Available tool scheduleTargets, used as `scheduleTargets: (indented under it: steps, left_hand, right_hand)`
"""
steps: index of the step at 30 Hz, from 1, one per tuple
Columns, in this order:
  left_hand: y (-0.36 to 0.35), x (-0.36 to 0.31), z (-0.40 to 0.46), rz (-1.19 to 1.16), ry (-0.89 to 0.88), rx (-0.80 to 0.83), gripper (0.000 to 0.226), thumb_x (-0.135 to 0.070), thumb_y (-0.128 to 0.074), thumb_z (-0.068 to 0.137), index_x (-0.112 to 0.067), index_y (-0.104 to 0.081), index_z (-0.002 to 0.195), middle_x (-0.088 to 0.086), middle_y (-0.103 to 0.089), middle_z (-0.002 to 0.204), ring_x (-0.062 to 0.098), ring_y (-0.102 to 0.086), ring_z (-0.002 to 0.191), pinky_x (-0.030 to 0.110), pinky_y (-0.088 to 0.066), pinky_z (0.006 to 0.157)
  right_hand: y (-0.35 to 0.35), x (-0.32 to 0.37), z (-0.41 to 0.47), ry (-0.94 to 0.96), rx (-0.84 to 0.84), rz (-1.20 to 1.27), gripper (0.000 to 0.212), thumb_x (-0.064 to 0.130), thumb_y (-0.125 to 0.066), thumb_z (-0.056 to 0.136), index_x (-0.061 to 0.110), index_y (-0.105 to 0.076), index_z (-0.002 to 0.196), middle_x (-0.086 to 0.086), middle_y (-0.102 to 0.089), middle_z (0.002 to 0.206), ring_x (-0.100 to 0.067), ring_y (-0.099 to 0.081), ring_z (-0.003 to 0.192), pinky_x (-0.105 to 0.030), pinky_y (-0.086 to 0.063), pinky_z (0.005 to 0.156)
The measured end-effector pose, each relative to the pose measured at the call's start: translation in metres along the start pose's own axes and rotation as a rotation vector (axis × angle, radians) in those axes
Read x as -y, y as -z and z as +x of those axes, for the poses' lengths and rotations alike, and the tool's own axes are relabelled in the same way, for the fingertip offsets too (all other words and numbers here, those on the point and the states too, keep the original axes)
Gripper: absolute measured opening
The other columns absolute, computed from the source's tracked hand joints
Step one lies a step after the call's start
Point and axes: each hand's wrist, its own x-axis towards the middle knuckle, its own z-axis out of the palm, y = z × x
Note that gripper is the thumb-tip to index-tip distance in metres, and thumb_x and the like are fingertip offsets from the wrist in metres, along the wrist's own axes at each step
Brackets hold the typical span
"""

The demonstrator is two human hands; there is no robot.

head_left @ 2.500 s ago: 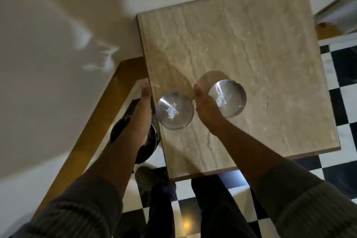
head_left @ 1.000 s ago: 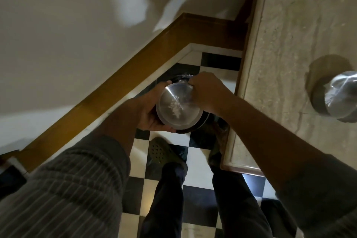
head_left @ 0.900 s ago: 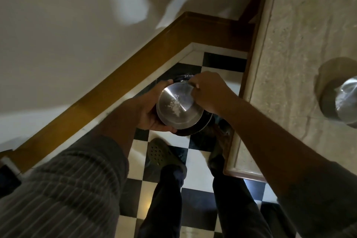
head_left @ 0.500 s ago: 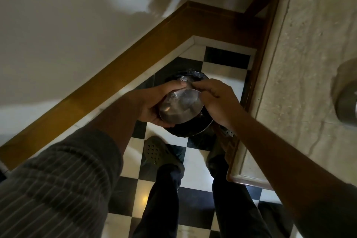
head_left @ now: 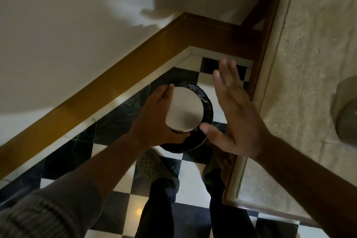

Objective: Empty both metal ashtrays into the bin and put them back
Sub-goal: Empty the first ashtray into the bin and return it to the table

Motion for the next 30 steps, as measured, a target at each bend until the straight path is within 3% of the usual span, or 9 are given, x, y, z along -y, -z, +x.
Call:
scheduleTargets:
  steps: [5, 7, 11, 14, 18, 20, 25, 27, 30]
  left_hand:
    - [-0.013, 0.008, 0.001, -0.087, -0.083, -0.159, 0.131, -0.077, -0.072, 0.058, -0.009, -0.016, 0.155, 0.024, -0.038, 0.154, 0.037, -0.044, 0.136, 0.05, -0.047, 0.108]
    - [-0.013, 0.005, 0.0, -0.116, -0.109, -0.256, 0.13, -0.074, -0.074, 0.059, -0.004, -0.018, 0.155, 0.024, -0.039, 0.153, 0.029, -0.04, 0.138, 0.041, -0.044, 0.11]
    - [-0.02, 0.005, -0.001, -0.077, -0.118, -0.26, 0.13, -0.077, -0.07, 0.062, 0.003, -0.024, 0.153, 0.027, -0.042, 0.151, 0.03, -0.041, 0.135, 0.031, -0.037, 0.11]
    - [-0.034, 0.015, -0.006, -0.024, -0.101, -0.239, 0.13, -0.08, -0.071, 0.065, 0.007, -0.026, 0.151, 0.029, -0.042, 0.152, 0.035, -0.043, 0.137, 0.022, -0.03, 0.116]
    - [-0.04, 0.02, -0.01, -0.002, -0.113, -0.213, 0.137, -0.072, -0.085, 0.058, 0.012, -0.029, 0.151, 0.029, -0.041, 0.153, 0.039, -0.044, 0.139, 0.051, -0.046, 0.11]
    - [-0.035, 0.018, -0.008, -0.02, -0.127, -0.227, 0.137, -0.07, -0.086, 0.057, 0.012, -0.028, 0.151, 0.029, -0.041, 0.152, 0.039, -0.044, 0.137, 0.054, -0.046, 0.108]
    - [-0.026, 0.008, -0.011, -0.037, -0.147, -0.238, 0.13, -0.077, -0.07, 0.066, 0.012, -0.027, 0.151, 0.03, -0.042, 0.152, 0.03, -0.037, 0.138, 0.011, -0.016, 0.119]
    - [-0.025, 0.011, -0.011, -0.06, -0.157, -0.222, 0.129, -0.084, -0.06, 0.071, 0.012, -0.027, 0.151, 0.03, -0.04, 0.153, 0.025, -0.033, 0.141, 0.01, -0.014, 0.119]
    - [-0.026, 0.015, -0.01, -0.065, -0.2, -0.226, 0.131, -0.082, -0.068, 0.066, 0.005, -0.021, 0.153, 0.028, -0.04, 0.152, 0.03, -0.039, 0.139, 0.03, -0.034, 0.117]
  right_hand:
    - [0.018, 0.03, 0.011, 0.195, -0.189, -0.051, 0.099, 0.072, -0.02, 0.085, -0.01, -0.02, 0.141, -0.028, -0.011, 0.154, -0.043, -0.001, 0.146, -0.061, -0.013, 0.117]
    - [0.007, 0.025, 0.013, 0.074, 0.018, -0.13, 0.119, 0.088, -0.006, 0.072, -0.007, -0.032, 0.14, -0.034, -0.032, 0.148, -0.058, -0.017, 0.138, -0.066, -0.02, 0.114]
    - [-0.027, -0.004, -0.009, 0.275, 0.493, -0.435, 0.128, 0.091, -0.04, 0.065, -0.002, -0.018, 0.15, -0.024, -0.009, 0.159, -0.036, -0.006, 0.149, -0.05, -0.013, 0.122]
    - [-0.022, -0.001, -0.008, 0.292, 0.322, -0.325, 0.128, 0.089, -0.045, 0.064, -0.007, -0.019, 0.145, -0.026, -0.008, 0.154, -0.037, -0.008, 0.147, -0.047, -0.01, 0.123]
    - [-0.004, 0.01, 0.005, 0.392, 0.033, -0.255, 0.126, 0.088, -0.051, 0.063, -0.011, -0.024, 0.136, -0.03, -0.017, 0.147, -0.036, -0.015, 0.14, -0.051, -0.015, 0.119]
    - [-0.005, 0.01, 0.007, 0.421, -0.045, -0.282, 0.123, 0.088, -0.049, 0.064, -0.01, -0.025, 0.135, -0.032, -0.022, 0.148, -0.035, -0.013, 0.138, -0.05, -0.012, 0.119]
    - [-0.032, -0.002, -0.011, 0.345, 0.443, -0.455, 0.132, 0.093, -0.044, 0.061, -0.002, -0.018, 0.149, -0.026, -0.012, 0.158, -0.038, -0.008, 0.148, -0.052, -0.015, 0.121]
    - [-0.028, 0.003, -0.014, 0.337, 0.32, -0.387, 0.128, 0.09, -0.047, 0.064, -0.005, -0.02, 0.146, -0.028, -0.013, 0.155, -0.04, -0.012, 0.147, -0.05, -0.015, 0.122]
    - [-0.004, 0.021, -0.007, 0.371, -0.028, -0.249, 0.124, 0.087, -0.052, 0.065, -0.008, -0.021, 0.139, -0.026, -0.019, 0.151, -0.032, -0.008, 0.144, -0.049, -0.012, 0.12]
